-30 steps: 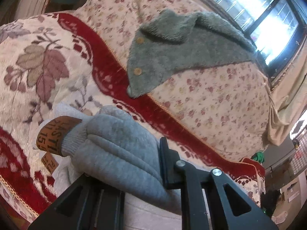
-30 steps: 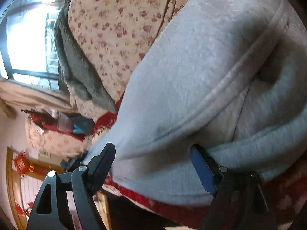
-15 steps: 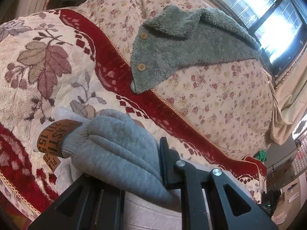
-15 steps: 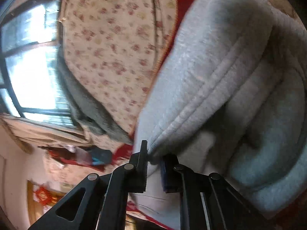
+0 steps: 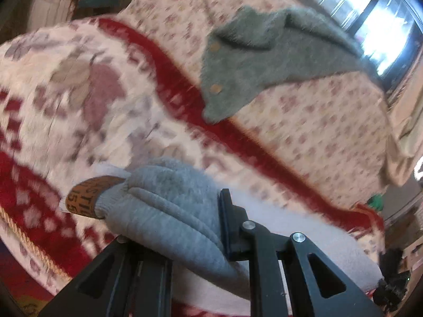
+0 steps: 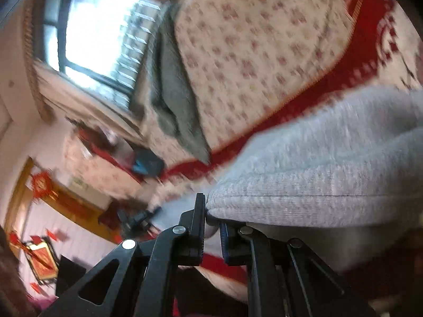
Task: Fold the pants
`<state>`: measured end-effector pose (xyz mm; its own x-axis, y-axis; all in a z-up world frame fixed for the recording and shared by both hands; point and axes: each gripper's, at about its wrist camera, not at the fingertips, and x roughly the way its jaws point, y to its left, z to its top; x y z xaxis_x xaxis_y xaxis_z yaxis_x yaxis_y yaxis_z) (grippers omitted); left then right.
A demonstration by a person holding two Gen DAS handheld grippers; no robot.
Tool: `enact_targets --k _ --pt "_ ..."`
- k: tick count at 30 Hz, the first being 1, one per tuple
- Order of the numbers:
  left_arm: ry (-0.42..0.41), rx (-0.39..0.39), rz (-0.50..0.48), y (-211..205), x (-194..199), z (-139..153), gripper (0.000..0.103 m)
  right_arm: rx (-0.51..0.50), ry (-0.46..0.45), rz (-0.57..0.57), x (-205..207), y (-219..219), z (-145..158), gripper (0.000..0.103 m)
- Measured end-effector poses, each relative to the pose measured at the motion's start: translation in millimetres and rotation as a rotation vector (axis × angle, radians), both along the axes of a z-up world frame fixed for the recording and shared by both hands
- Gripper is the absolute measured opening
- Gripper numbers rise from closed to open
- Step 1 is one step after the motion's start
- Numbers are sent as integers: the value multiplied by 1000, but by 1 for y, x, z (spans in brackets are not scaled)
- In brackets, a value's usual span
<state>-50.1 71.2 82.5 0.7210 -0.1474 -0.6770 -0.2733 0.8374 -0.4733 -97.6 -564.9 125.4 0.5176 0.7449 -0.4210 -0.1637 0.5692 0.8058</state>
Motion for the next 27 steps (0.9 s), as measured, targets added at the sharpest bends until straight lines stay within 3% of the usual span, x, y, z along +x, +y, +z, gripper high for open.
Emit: enact_targets --k 5,6,7,11,12,13,15,16,17,18,21,23,25,27 --pt "95 92 33 -9 -10 -44 14 -105 252 -59 10 1 -99 10" --pt "90 94 33 -9 -13 -48 14 -71 286 -66 11 -2 -112 10" --pt "82 87 34 -8 -16 -49 15 -46 294 -69 10 -4 -115 9" --pt "50 22 56 3 -25 -49 22 -117 255 -10 10 0 -95 11" --pt "47 22 70 3 -25 -47 30 -120 253 6 10 1 -93 15" --pt "47 28 88 5 -28 -46 49 -137 264 30 10 2 -91 15" --pt "14 -28 81 9 -31 -44 57 -165 285 56 9 6 -91 16" --pt "2 -43 88 10 -32 -42 67 -168 294 79 7 7 -89 16" --pt "1 -26 120 13 -35 -37 82 -168 291 120 4 10 -86 16" --pt "-3 -3 145 13 -35 -34 85 -177 274 164 1 14 -79 16" --pt "-37 -8 171 24 -37 -26 85 -221 187 298 -7 34 -54 16" --pt "-37 -33 180 29 -33 -25 85 -236 105 353 -5 52 -33 16" --pt "-37 -10 191 31 -27 -23 82 -237 44 378 3 66 -19 16" --pt "-23 68 215 29 -20 -21 57 -250 -3 379 12 77 -13 16"
